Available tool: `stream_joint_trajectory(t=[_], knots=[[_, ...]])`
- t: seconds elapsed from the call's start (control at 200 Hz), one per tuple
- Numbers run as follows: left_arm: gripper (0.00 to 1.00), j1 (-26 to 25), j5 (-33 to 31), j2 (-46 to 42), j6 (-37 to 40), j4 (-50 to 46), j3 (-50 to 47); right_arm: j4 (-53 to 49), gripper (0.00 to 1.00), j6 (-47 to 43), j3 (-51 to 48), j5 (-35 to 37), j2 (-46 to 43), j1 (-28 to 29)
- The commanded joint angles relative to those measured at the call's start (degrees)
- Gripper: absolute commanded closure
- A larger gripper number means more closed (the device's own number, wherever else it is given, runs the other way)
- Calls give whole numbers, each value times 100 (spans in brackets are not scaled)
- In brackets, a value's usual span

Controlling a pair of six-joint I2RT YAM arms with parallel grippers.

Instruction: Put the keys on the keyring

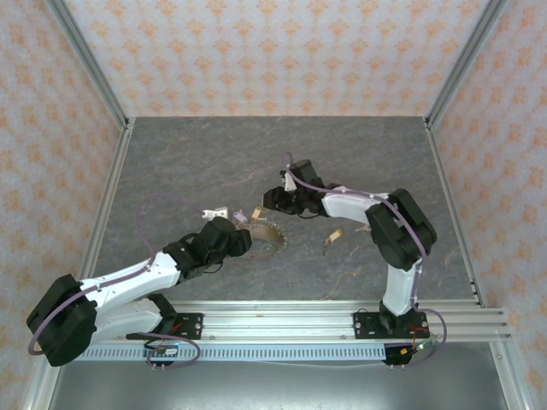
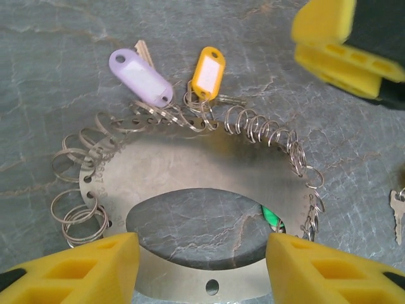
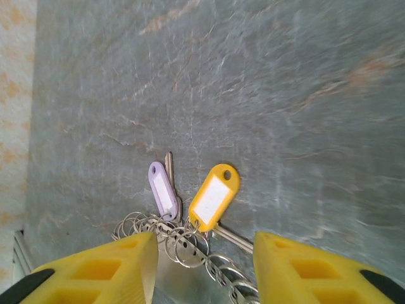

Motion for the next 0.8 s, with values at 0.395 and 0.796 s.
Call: stream_joint_trajectory(t=[0.395, 0.796], knots=[[44, 70, 317, 533, -1492, 955, -578, -858, 61, -473, 393, 127, 662, 200], [51, 69, 375, 1385, -1415, 1363, -121, -338, 65, -166, -771, -33, -19, 226]])
